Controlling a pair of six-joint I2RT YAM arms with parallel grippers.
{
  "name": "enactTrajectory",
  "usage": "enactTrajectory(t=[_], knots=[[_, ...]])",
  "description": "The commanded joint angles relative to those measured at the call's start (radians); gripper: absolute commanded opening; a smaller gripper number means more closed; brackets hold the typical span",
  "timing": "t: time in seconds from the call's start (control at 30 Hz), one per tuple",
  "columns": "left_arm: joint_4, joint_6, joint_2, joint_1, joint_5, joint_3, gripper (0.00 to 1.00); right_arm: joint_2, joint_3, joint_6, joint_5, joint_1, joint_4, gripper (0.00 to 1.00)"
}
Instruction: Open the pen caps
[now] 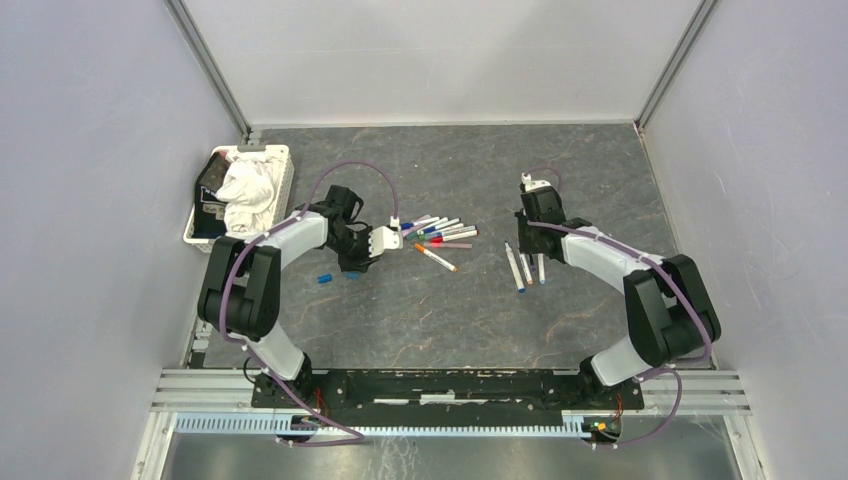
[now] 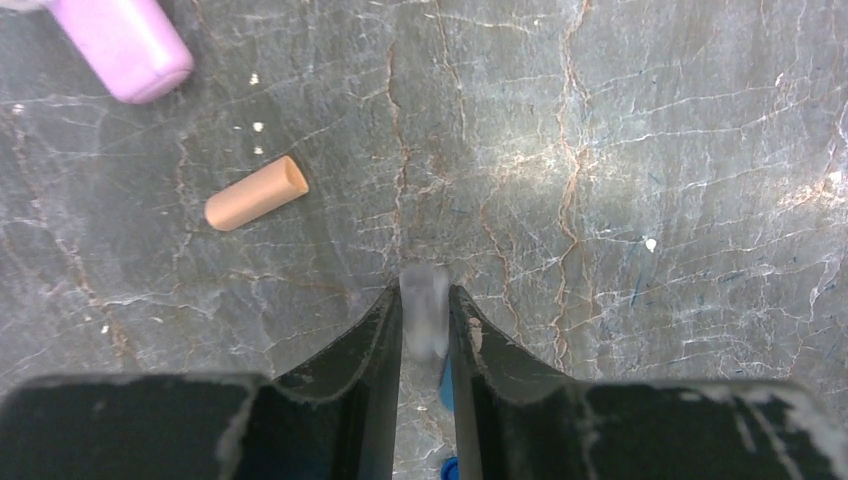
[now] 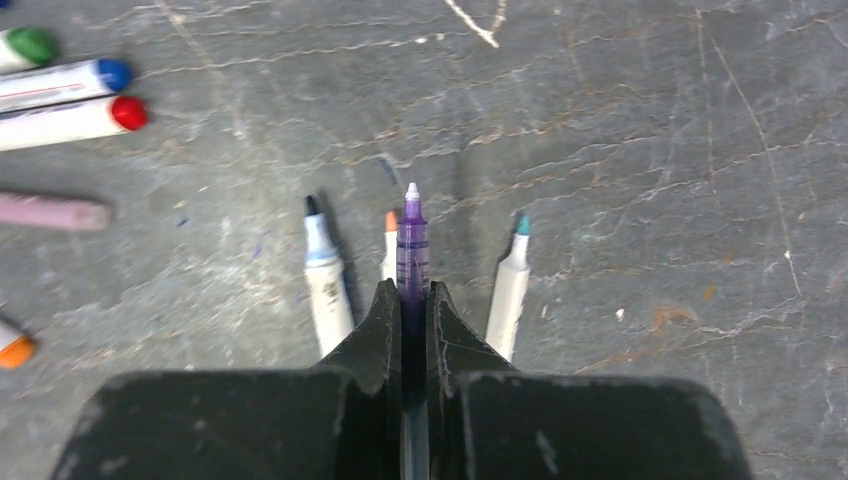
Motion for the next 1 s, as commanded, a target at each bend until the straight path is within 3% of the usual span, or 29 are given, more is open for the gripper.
enactTrajectory(t=[0.0,0.23,0.5,0.6,0.8,0.83,0.87,0.97], knots=[[0.022,-0.039,0.019,0.004,0.02,-0.018,0.31,0.048,0.018,-0.003,0.116,-0.01,0.061,0.0],[0.011,-0.058,0.015,0.005,0.024,-0.013,0.4,0.109,0.03,-0.036,0.146,-0.017,0.068,0.06],[-0.102,-0.113,-0.077,0.013,0.066,0.098,0.52,0.112,-0.003,-0.019,0.123,-0.019,0.08,0.26],[-0.161,-0.149,-0.106,0.02,0.065,0.176,0.64,0.075,-0.016,-0.014,0.118,-0.019,0.085,0.33],[-0.253,-0.265,-0.149,0.032,0.014,0.352,0.79,-0.03,-0.009,0.0,0.117,-0.013,0.1,0.34],[-0.261,-0.289,-0.157,0.032,-0.005,0.381,0.94,-0.045,-0.006,-0.01,0.1,-0.006,0.112,0.35],[-0.271,-0.309,-0.164,0.032,-0.029,0.414,0.99,-0.059,0.002,-0.02,0.08,0.006,0.122,0.36],[-0.266,-0.369,-0.189,0.033,-0.122,0.48,1.0,-0.064,0.043,-0.066,0.028,0.074,0.142,0.41]])
